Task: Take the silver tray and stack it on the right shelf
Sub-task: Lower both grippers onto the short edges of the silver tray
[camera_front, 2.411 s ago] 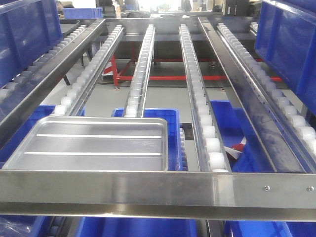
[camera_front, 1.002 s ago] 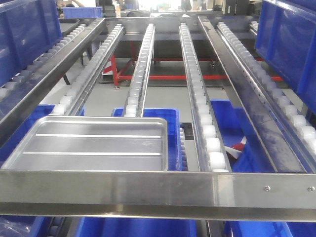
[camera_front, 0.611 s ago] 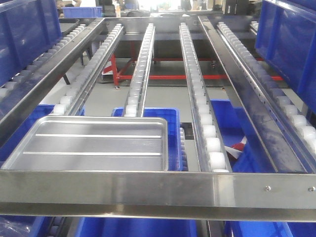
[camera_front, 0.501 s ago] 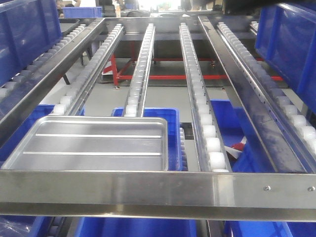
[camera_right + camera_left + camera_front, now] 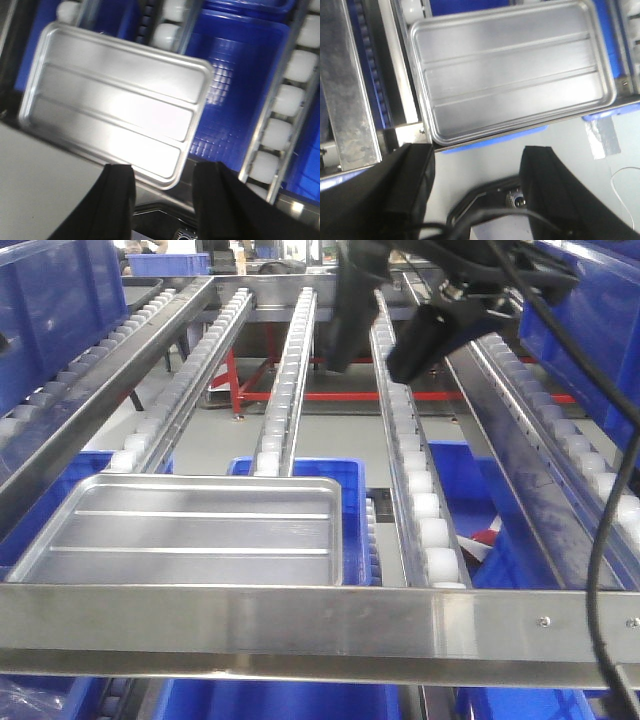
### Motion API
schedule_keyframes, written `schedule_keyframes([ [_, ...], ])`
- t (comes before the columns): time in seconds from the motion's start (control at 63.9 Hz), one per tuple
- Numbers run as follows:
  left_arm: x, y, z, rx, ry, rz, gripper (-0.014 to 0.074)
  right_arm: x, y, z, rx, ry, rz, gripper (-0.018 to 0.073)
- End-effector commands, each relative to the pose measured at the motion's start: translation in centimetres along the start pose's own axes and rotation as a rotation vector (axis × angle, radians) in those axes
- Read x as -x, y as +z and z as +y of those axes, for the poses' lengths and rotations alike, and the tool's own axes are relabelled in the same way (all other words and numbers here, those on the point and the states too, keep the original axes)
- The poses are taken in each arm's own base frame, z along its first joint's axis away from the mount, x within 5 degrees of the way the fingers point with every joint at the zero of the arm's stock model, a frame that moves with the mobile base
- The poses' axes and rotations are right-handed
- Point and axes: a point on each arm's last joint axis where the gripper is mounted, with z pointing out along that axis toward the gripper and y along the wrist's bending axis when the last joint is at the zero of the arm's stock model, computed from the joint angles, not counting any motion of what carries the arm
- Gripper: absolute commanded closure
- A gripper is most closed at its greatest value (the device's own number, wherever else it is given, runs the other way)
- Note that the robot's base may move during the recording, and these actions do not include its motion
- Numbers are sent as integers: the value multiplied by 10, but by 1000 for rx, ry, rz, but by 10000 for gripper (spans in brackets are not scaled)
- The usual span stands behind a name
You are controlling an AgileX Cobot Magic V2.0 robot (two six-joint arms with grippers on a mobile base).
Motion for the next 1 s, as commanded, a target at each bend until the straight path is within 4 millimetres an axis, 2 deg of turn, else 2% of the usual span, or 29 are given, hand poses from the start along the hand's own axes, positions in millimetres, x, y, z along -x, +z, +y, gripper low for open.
schedule_keyframes([
  [0.0, 16, 8, 1, 23, -42, -22, 299, 15, -5, -1, 2, 34, -72, 160],
  [0.141, 25, 36, 7, 80, -56, 75, 299, 10, 24, 1, -24, 28, 2, 160],
  [0.266, 37, 53, 9, 100, -68, 123, 299, 11, 47, 8, -40, 25, 60, 160],
  [0.438, 53, 71, 11, 114, -57, 127, 299, 24, 68, 13, -47, 58, 68, 160],
  [0.595, 53, 89, 12, 120, -57, 156, 299, 19, 87, 8, -100, 43, 132, 160],
  [0.736, 53, 101, 16, 148, -64, 161, 299, 14, 96, 0, -178, 39, 170, 160],
  [0.986, 55, 110, 17, 156, -56, 145, 299, 16, 99, 0, -175, 51, 148, 161],
])
